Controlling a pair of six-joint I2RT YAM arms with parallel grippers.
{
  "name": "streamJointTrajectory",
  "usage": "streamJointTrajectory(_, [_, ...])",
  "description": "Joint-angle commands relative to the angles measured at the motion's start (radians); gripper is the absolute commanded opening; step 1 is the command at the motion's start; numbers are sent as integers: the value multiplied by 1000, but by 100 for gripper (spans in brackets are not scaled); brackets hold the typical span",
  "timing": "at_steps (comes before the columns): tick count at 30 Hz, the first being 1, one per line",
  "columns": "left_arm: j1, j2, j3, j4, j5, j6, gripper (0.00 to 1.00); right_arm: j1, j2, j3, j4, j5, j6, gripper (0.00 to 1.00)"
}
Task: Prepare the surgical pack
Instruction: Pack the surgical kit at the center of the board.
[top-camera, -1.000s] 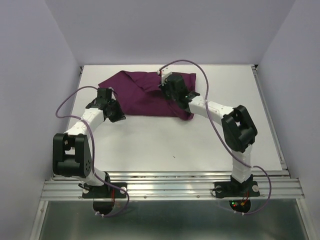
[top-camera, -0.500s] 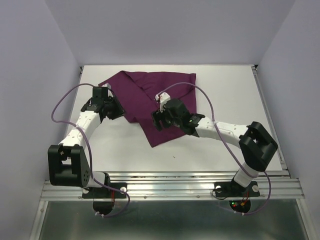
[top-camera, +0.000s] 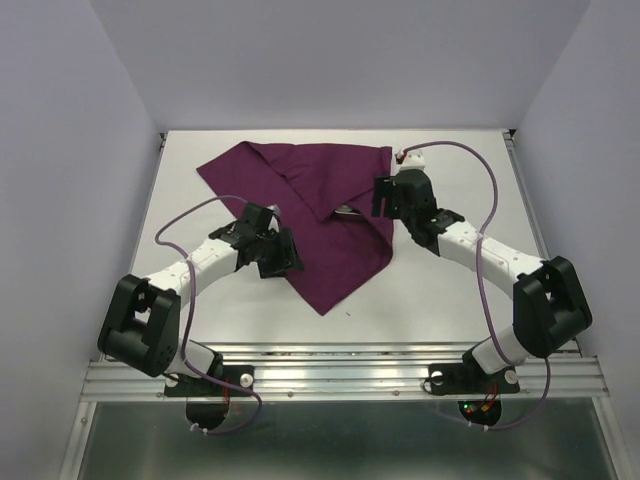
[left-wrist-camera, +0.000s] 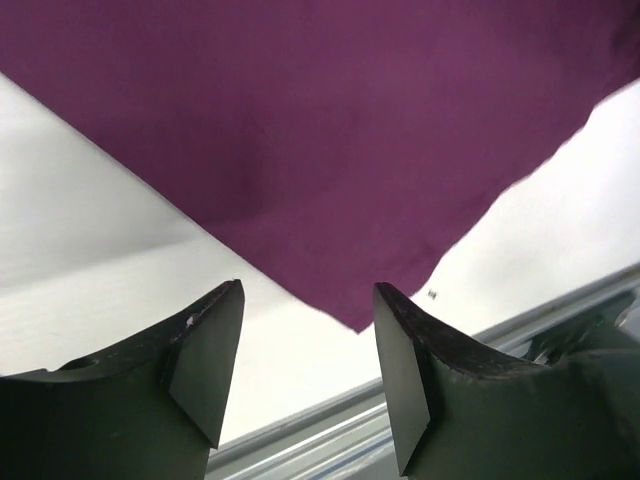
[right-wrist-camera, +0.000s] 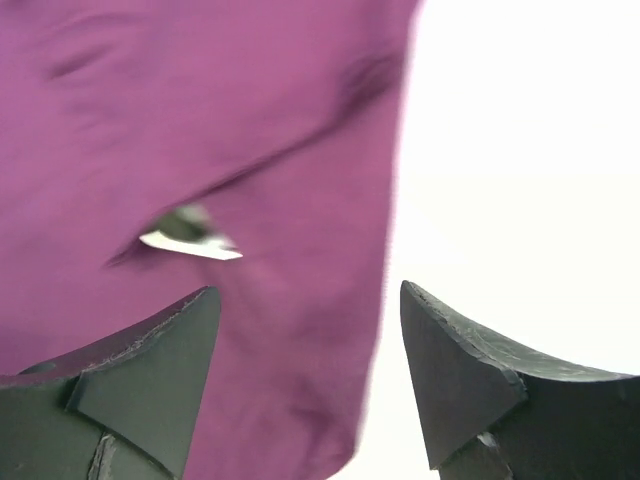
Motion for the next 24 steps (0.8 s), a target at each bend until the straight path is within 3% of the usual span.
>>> streamJointTrajectory(1, [-95,3,-30,-27,-3,10,66,-47,-31,-9,-1,41,63,78])
streamJointTrajectory(5, [-184,45,-14,-75,-44,56,75,-67,-20,-11,-1,36,70,79])
streamJointTrajectory(12, [-308,126,45,-119,-111,105,80,-76,-6,-22,-1,24,89,80])
streamJointTrajectory(18, [-446,125,125,-159,-328,140,79,-86,0,-31,-1,16,93,81])
streamJointTrajectory(24, [-509,135,157,-146,-310,221,70,-86,12,-34,-1,13,101,83])
